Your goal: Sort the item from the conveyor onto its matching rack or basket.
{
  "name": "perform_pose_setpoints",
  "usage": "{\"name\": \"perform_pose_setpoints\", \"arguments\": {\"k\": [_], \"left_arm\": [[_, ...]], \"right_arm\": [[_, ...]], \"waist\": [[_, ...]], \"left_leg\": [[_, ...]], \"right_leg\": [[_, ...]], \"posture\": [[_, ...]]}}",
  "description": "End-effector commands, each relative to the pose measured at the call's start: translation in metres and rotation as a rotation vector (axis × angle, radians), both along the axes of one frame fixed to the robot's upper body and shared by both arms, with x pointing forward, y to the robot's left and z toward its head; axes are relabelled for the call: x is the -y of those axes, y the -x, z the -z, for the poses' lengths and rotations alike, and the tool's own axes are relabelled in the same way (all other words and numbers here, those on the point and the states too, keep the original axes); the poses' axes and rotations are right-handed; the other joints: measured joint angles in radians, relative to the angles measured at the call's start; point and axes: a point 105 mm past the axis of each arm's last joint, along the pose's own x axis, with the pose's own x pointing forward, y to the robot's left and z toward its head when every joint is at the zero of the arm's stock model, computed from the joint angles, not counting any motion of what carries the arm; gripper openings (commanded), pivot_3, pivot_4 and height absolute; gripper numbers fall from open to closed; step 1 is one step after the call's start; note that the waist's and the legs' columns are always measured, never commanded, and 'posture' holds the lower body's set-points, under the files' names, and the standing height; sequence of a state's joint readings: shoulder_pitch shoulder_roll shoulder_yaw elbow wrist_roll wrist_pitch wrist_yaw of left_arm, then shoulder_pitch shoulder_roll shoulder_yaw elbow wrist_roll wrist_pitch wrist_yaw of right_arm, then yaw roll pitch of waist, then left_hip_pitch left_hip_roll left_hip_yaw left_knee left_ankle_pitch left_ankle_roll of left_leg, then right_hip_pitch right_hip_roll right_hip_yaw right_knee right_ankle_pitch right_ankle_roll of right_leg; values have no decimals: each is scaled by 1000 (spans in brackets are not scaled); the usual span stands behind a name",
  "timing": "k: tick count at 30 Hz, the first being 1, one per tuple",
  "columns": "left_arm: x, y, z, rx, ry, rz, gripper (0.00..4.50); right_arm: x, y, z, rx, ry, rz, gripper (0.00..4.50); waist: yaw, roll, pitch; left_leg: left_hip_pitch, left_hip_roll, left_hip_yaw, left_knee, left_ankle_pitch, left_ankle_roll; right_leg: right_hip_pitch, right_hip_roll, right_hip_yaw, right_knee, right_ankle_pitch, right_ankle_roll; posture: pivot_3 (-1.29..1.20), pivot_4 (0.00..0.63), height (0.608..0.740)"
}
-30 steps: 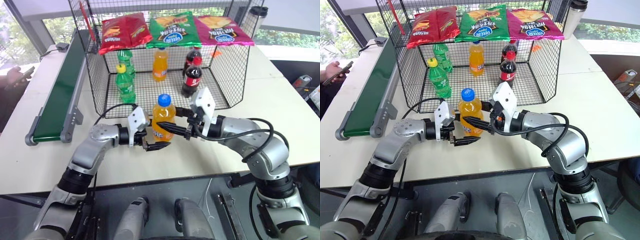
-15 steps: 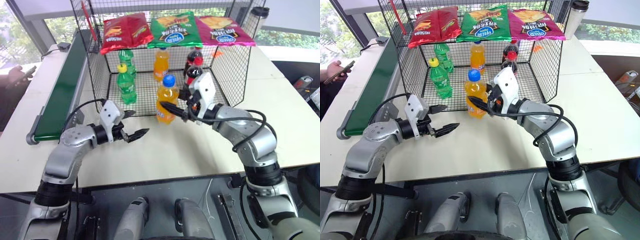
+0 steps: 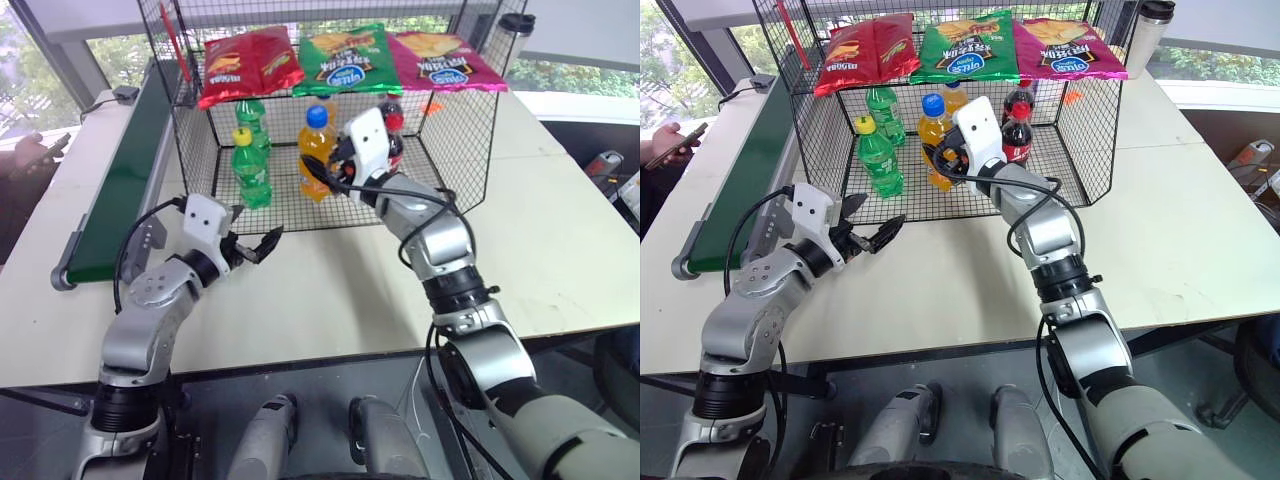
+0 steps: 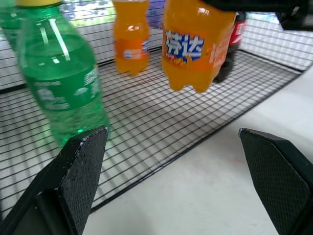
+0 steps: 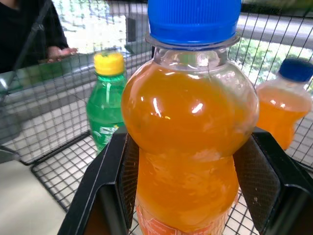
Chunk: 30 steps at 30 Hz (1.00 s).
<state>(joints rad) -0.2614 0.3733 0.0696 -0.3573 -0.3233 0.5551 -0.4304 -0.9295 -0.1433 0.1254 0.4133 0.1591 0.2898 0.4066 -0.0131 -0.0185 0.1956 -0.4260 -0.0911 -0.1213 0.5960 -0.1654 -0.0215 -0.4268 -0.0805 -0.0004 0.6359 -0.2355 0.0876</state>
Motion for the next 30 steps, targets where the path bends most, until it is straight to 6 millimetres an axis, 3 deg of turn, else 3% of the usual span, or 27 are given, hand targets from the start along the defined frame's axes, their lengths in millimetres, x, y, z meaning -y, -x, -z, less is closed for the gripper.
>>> {"name": "perform_pose_setpoints", "arguments": {"k": [1,8,18,20,23,30], "left_arm": [[6,5,-13,70,6,-4,4466],[7,7,-8,65,8,-17,4466],[10,6,-5,61,3,-11,4466],[10,5,-5,61,3,-11,4500],[11,5,-5,60,4,-8,4500],[11,5,-1,53,2,-4,4500]], "right_arm": [[-8,-4,-26,109,-32,-13,2272],[-1,-19,-4,59,-26,13,2272],[13,-33,3,43,-15,60,2272],[13,-34,4,44,-13,59,3269],[12,-33,4,49,-16,49,4400],[8,-27,-5,81,-34,17,4400]], "waist": [[-1,0,0],[-5,0,0],[-6,0,0],[-6,0,0],[-6,0,0],[-7,0,0]], "left_leg": [[0,0,1,0,0,0],[0,0,2,0,0,0],[1,0,3,0,0,0],[1,0,3,0,0,0],[1,0,3,0,0,0],[3,1,4,0,0,0]], "right_leg": [[0,0,1,0,0,0],[-1,1,1,0,1,0],[-1,1,3,1,1,0],[-1,1,3,1,1,0],[-1,1,3,1,1,0],[-1,1,5,4,1,0]], "posture": [[0,150,739],[0,150,739],[0,150,739],[0,150,739],[0,150,739],[0,150,739]]}}
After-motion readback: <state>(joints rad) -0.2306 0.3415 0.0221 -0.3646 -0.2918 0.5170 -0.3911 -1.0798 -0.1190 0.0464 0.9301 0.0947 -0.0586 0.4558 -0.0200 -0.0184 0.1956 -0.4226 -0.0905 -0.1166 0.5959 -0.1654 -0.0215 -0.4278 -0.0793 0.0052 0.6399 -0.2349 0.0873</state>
